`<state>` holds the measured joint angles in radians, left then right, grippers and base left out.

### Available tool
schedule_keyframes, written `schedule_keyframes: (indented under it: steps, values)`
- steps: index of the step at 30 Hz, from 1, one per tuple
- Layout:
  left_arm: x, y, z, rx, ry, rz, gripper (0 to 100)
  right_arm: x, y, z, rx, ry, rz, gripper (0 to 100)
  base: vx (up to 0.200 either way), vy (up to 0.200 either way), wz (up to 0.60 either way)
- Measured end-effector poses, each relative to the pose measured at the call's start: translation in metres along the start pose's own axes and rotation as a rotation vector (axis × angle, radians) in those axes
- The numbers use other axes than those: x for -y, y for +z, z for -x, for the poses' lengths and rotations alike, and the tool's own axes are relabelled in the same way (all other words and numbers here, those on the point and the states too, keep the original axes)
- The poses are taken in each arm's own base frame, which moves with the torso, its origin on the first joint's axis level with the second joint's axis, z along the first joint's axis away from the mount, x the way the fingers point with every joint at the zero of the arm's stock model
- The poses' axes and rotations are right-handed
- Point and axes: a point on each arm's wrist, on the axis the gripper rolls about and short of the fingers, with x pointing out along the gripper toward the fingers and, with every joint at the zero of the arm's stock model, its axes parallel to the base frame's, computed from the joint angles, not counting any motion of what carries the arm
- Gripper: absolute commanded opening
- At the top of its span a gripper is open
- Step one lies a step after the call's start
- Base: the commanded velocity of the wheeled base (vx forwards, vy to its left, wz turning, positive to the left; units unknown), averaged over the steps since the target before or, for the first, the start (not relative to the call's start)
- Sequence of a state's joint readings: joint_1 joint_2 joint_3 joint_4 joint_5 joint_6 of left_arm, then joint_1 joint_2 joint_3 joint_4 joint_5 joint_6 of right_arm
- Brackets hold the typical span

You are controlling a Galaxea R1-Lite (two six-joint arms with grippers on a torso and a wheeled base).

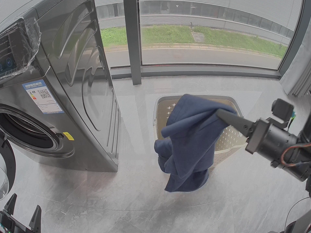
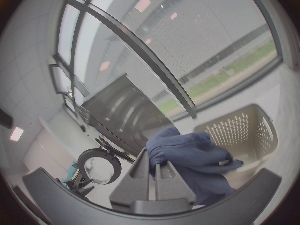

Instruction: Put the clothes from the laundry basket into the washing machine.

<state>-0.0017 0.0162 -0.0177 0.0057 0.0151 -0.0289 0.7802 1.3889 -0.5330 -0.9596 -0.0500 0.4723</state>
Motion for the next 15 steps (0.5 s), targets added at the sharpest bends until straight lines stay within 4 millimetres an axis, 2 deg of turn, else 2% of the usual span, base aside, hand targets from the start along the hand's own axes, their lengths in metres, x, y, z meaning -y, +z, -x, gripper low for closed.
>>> schedule_keyframes:
  steps: [2,6,15]
  values:
    - [0.0,0.0,0.0,0.0,0.0,-0.001,100,-0.004,0.008,0.01,0.053,0.053,0.043,0,0.0,0.0,0.0]
    - [0.0,0.0,0.0,0.0,0.0,-0.007,100,-0.006,0.01,0.023,0.071,0.091,0.107,0,0.0,0.0,0.0]
    - [0.0,0.0,0.0,0.0,0.0,-0.009,100,-0.004,0.01,0.028,0.077,0.079,0.123,0,-0.2,0.0,0.0]
